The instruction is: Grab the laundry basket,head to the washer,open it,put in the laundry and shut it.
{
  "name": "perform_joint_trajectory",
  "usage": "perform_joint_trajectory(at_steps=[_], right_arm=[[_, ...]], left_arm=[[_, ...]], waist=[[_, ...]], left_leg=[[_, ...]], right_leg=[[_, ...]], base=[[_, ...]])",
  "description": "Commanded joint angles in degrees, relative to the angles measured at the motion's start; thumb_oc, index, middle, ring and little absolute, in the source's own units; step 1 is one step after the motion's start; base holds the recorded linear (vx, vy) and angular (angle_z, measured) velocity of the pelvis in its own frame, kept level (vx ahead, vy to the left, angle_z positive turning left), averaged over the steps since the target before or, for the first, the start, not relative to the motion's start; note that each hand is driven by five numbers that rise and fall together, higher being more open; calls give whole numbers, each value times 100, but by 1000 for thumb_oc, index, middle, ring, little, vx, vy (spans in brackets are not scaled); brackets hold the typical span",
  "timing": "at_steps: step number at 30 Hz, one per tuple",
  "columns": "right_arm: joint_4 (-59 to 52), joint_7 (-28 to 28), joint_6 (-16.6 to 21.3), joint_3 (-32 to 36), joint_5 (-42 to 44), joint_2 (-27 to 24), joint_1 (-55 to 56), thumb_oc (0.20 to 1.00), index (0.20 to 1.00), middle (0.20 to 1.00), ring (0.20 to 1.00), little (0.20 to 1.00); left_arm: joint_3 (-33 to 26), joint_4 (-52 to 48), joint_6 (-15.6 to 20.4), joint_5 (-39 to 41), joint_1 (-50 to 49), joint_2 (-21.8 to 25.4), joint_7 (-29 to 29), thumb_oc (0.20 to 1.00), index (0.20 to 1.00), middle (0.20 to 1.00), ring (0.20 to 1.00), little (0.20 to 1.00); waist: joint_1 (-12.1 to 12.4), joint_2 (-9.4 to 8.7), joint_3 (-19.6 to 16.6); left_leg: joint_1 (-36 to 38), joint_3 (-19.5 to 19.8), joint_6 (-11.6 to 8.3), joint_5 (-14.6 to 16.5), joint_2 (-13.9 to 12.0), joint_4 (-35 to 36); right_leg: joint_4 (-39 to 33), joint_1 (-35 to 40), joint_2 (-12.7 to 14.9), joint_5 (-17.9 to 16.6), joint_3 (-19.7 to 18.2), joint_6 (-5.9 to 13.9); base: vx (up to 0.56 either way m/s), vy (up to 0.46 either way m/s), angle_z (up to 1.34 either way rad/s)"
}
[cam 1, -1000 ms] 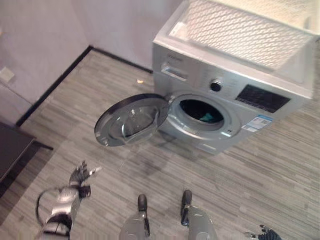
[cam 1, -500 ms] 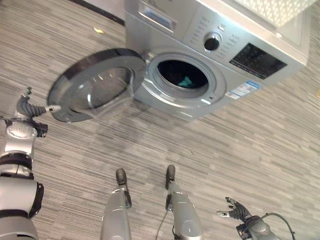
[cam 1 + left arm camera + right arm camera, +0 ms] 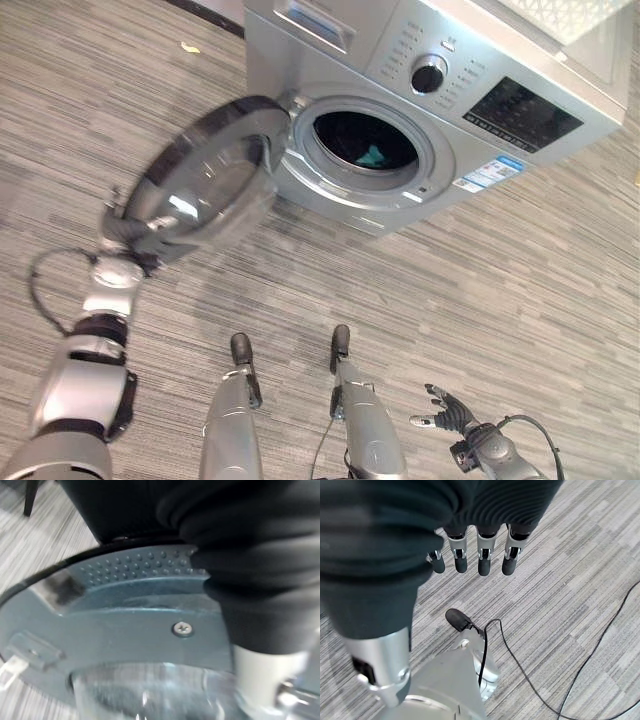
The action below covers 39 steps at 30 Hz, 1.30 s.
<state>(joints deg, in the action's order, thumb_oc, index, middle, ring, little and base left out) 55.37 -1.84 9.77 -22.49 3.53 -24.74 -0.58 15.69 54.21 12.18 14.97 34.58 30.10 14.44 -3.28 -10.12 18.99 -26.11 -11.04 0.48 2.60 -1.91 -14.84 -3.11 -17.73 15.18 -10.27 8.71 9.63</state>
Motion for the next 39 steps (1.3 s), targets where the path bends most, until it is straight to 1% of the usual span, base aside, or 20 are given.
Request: perform_joint_trajectory(at_steps=[1, 2, 4, 6, 7, 10, 11, 12, 16, 18, 21, 25, 26, 28, 29, 30, 31, 35, 37, 39], right_arm=[[12, 200, -28, 271, -93, -340, 58, 1000, 1000, 1000, 1000, 1000], [-75, 227, -33, 347, -13, -329, 37, 1000, 1000, 1000, 1000, 1000], [-2, 242, -14, 361, 80, -275, 27, 1000, 1000, 1000, 1000, 1000], [-1, 242, -13, 362, 80, -275, 27, 1000, 1000, 1000, 1000, 1000], [-6, 235, -13, 346, 64, -277, 60, 1000, 1000, 1000, 1000, 1000], [118, 240, -40, 335, 52, -271, 102, 1000, 1000, 1000, 1000, 1000], [292, 264, -63, 301, 49, -237, 66, 1000, 1000, 1000, 1000, 1000], [294, 264, -63, 302, 49, -236, 63, 1000, 1000, 1000, 1000, 1000], [573, 313, -106, 251, 104, -158, -9, 1000, 1000, 1000, 1000, 1000], [636, 323, -106, 301, 148, -153, 43, 1000, 1000, 1000, 1000, 1000], [696, 339, -117, 259, 148, -183, 31, 1000, 1000, 1000, 1000, 1000], [469, 286, -103, 26, 186, -324, -96, 1000, 1000, 1000, 1000, 1000], [248, 230, -84, -96, 230, -437, -206, 1000, 1000, 1000, 1000, 1000], [153, 223, -69, -136, 278, -510, -296, 1000, 1000, 1000, 1000, 1000], [153, 223, -69, -136, 278, -510, -296, 1000, 1000, 1000, 1000, 1000], [136, 209, -64, -176, 300, -520, -338, 1000, 1000, 1000, 1000, 1000], [118, 185, -59, -179, 300, -533, -313, 1000, 1000, 1000, 1000, 1000], [386, 168, -55, -95, 269, -523, -188, 1000, 1000, 1000, 1000, 1000], [546, 178, -57, -88, 260, -491, -184, 1000, 1000, 1000, 1000, 1000], [664, 178, -76, -63, 207, -431, -137, 1000, 1000, 1000, 1000, 1000]], left_arm=[[359, 90, 173, -216, 207, -654, -265, 1000, 1000, 1000, 1000, 1000], [502, -99, 149, -329, 49, -829, -318, 1000, 1000, 1000, 1000, 1000], [667, -132, 148, -484, 30, -1031, -296, 1000, 1000, 1000, 1000, 1000], [667, -131, 149, -485, 30, -1033, -295, 1000, 1000, 1000, 1000, 1000], [764, -200, 160, -539, -4, -1112, -322, 1000, 1000, 1000, 1000, 1000], [907, -101, 140, -589, 151, -1253, -348, 1000, 1000, 1000, 1000, 1000], [997, 50, 130, -576, 363, -1389, -305, 1000, 1000, 1000, 1000, 1000], [997, 52, 131, -575, 366, -1388, -305, 1000, 1000, 1000, 1000, 1000], [1146, 148, 176, -335, 736, -1697, -263, 1000, 1000, 1000, 1000, 1000], [1151, 136, 231, -33, 854, -1876, -292, 1000, 1000, 1000, 1000, 1000], [1250, 234, 241, 78, 1101, -2147, -295, 1000, 1000, 1000, 1000, 1000], [1381, 673, 184, 262, 2047, -2468, -219, 1000, 1000, 1000, 1000, 1000], [1436, 874, 146, 308, 2674, -2453, -187, 1000, 1000, 1000, 1000, 1000], [1367, 971, 148, 459, 3119, -2310, -156, 1000, 1000, 1000, 1000, 1000], [1367, 971, 148, 459, 3119, -2310, -156, 1000, 1000, 1000, 1000, 1000], [1277, 1028, 141, 733, 3499, -2164, -210, 1000, 1000, 1000, 1000, 1000], [1264, 1066, 132, 781, 3640, -2091, -245, 1000, 1000, 1000, 1000, 1000], [1252, 1194, 94, 653, 3849, -1762, -297, 1000, 1000, 1000, 1000, 1000], [1235, 1215, 87, 635, 3833, -1749, -301, 1000, 1000, 1000, 1000, 1000], [1182, 1235, 90, 546, 3665, -1656, -296, 1000, 1000, 1000, 1000, 1000]], waist=[[-162, 264, -280], [-147, 351, -329], [-166, 472, -379], [-165, 474, -376], [-190, 551, -394], [-260, 648, -451], [-317, 693, -470], [-318, 691, -481], [-474, 774, -590], [-551, 812, -650], [-684, 849, -709], [-978, 843, -694], [-1192, 800, -716], [-1319, 760, -756], [-1319, 760, -756], [-1439, 724, -770], [-1479, 719, -779], [-1531, 763, -785], [-1518, 777, -788], [-1427, 816, -779]], left_leg=[[329, 459, -379, -364, -188, 648], [471, 505, -414, -502, -198, 883], [606, 515, -465, -652, -253, 1137], [614, 516, -467, -656, -255, 1146], [699, 494, -492, -724, -291, 1277], [803, 428, -549, -839, -363, 1507], [900, 341, -583, -900, -418, 1643], [884, 340, -582, -909, -415, 1645], [1037, 168, -647, -1036, -536, 1896], [1103, 127, -668, -1055, -587, 1946], [1177, 19, -685, -1039, -629, 1965], [1152, -175, -724, -1052, -680, 1984], [1087, -319, -754, -1046, -731, 1984], [1023, -464, -786, -1040, -772, 1984], [1023, -464, -786, -1040, -772, 1984], [974, -569, -832, -1056, -830, 1984], [951, -597, -849, -1074, -862, 1984], [871, -616, -894, -1136, -939, 1984], [853, -608, -896, -1144, -939, 1984], [771, -520, -910, -1192, -953, 1984]], right_leg=[[262, 96, 249, -346, 88, 391], [269, 144, 222, -215, 119, 355], [253, 182, 156, -97, 114, 293], [252, 186, 154, -96, 116, 292], [201, 198, 113, -58, 83, 258], [42, 201, 52, -64, 17, 238], [-57, 194, 4, -92, -83, 239], [-58, 177, 7, -98, -86, 239], [-118, 78, -98, -113, -323, 239], [-103, 74, -145, -83, -412, 205], [-105, 41, -206, -67, -539, 174], [-96, -184, -307, -99, -827, 160], [-114, -375, -364, -177, -1029, 191], [-135, -541, -413, -237, -1161, 228], [-135, -541, -413, -237, -1162, 228], [-141, -671, -463, -276, -1275, 237], [-143, -711, -483, -288, -1302, 230], [-135, -822, -519, -295, -1305, 199], [-140, -830, -526, -294, -1301, 197], [-167, -823, -520, -279, -1212, 177]], base=[[31, -125, 10], [6, -137, 4], [8, -148, 16], [-1, -48, 11], [-5, -85, -7], [3, -106, -10], [4, -70, -10], [-4, -70, -9], [27, -54, -34], [61, -79, -23], [39, -48, -23], [-7, -22, -26], [-15, -11, -46], [-1, -4, -42], [11, -29, -57], [15, -54, -67], [25, -70, -47], [25, -55, -33], [11, -41, -11], [1, -65, 0]])
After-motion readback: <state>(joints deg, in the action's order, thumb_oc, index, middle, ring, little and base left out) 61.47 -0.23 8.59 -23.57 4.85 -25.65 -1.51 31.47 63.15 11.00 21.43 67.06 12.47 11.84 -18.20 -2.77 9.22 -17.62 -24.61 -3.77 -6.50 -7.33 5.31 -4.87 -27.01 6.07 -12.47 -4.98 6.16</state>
